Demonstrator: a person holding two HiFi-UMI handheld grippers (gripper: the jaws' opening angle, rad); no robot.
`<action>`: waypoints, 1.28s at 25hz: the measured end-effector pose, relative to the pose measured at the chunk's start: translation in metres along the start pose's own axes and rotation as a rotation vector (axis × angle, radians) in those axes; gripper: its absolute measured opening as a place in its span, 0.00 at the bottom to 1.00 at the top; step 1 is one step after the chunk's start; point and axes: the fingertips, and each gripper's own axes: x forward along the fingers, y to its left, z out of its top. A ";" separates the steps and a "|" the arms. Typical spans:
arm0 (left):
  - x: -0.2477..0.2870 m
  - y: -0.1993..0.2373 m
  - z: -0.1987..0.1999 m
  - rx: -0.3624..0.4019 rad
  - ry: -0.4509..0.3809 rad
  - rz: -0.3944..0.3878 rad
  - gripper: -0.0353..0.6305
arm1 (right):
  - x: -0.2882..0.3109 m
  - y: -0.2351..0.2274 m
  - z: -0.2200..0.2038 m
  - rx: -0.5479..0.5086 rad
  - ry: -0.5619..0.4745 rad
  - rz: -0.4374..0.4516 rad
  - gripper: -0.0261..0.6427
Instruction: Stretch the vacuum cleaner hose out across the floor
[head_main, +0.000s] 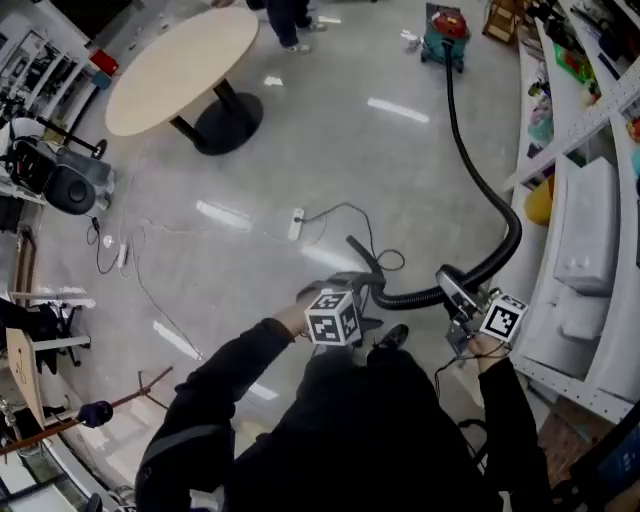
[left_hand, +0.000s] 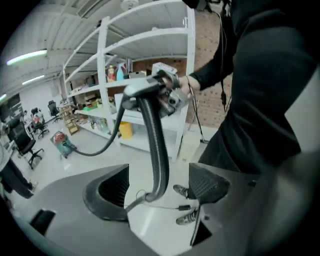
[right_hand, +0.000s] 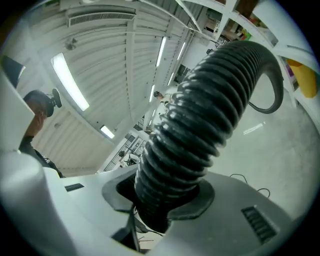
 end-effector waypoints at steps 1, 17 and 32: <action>-0.002 0.009 -0.018 0.032 0.037 0.030 0.60 | 0.011 -0.003 0.005 0.011 0.000 -0.017 0.26; 0.007 -0.046 -0.054 0.087 -0.071 0.082 0.39 | 0.037 0.058 -0.010 0.248 -0.085 -0.046 0.26; -0.013 -0.173 0.057 -0.531 -0.253 -0.265 0.34 | -0.090 -0.024 -0.080 0.781 -0.354 0.169 0.33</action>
